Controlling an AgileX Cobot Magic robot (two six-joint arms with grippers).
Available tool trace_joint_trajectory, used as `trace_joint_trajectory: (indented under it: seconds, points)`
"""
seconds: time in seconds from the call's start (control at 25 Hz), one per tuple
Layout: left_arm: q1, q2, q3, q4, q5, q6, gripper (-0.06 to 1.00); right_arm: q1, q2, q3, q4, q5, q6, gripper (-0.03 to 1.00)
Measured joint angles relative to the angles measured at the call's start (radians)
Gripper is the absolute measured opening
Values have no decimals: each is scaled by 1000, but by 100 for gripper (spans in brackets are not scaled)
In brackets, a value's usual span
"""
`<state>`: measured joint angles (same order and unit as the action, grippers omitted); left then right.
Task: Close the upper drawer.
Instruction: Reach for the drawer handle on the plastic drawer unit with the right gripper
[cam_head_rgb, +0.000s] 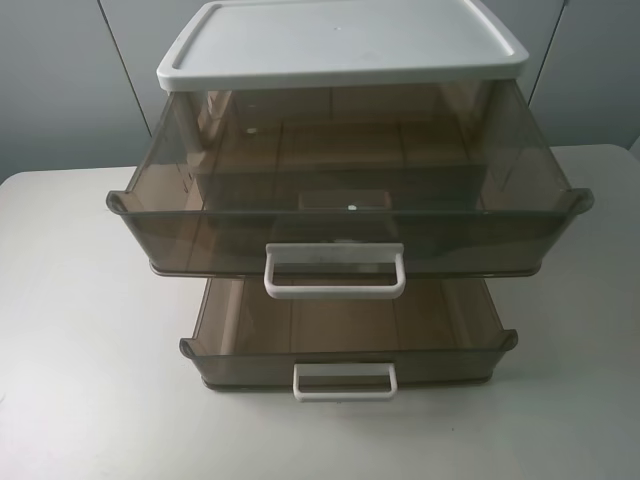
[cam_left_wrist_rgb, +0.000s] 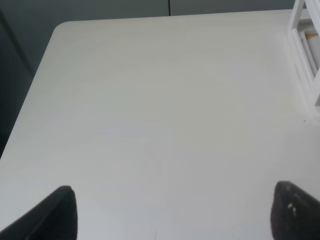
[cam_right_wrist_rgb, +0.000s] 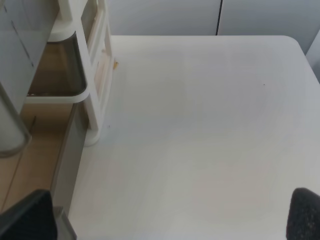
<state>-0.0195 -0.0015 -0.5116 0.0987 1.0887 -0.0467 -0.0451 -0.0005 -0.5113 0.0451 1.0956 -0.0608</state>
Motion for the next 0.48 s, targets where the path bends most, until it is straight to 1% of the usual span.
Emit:
trace_joint_trajectory:
  seconds: [0.48]
  points:
    - [0,0,0,0,0,0,74,0,0,0,0,0,0,70]
